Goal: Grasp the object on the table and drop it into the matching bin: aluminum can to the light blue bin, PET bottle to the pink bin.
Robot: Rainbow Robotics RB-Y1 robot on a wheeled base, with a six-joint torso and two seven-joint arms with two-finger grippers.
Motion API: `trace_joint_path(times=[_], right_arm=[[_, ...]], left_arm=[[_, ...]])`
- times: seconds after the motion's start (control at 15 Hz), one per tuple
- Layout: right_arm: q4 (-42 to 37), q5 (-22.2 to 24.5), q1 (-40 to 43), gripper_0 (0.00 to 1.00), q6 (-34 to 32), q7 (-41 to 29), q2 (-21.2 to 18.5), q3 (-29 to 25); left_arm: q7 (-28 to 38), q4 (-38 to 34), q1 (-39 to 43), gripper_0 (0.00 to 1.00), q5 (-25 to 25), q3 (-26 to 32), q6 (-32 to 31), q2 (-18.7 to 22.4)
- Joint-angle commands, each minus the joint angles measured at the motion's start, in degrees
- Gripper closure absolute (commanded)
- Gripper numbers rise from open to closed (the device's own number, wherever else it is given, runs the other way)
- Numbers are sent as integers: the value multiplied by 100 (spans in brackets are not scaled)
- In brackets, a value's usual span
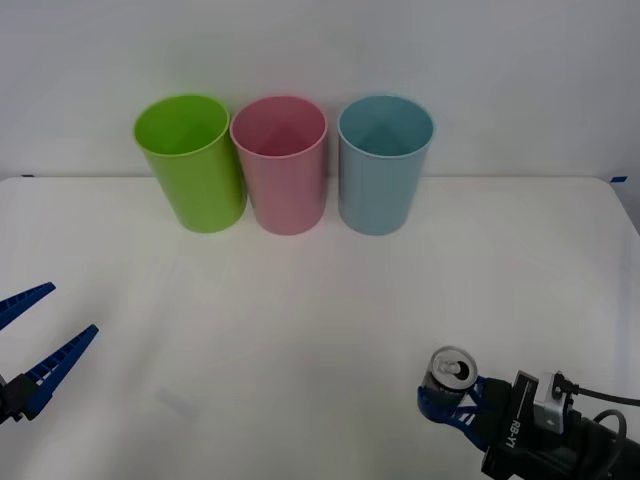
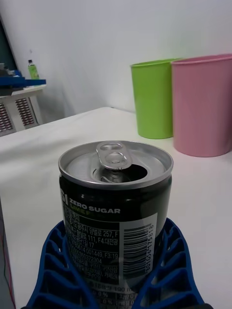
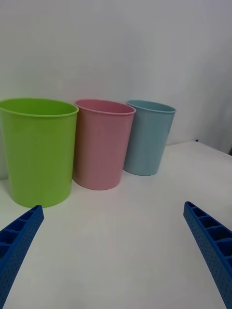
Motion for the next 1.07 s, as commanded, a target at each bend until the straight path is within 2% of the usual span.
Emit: trace_joint_path(times=[0.07, 0.4, 0.53, 0.73, 1.07], right_arm=[[-843, -11, 380, 100, 522, -620, -1, -220], [-1775, 16, 415, 100, 1339, -1552, -1, -413], [-1959, 218, 151, 100, 1577, -1851, -1, -457], [-1968, 438, -420, 100, 1814, -2264, -1, -457], [-1739, 1062, -1483, 100, 2210, -3283, 8, -352]], left_arm=[[0, 0, 0, 0, 0, 0, 0, 0], [0, 0, 0, 0, 0, 0, 0, 0], [0, 0, 0, 0, 0, 0, 0, 0], [0, 0, 0, 0, 0, 0, 0, 0], [0, 0, 0, 0, 0, 0, 0, 0]])
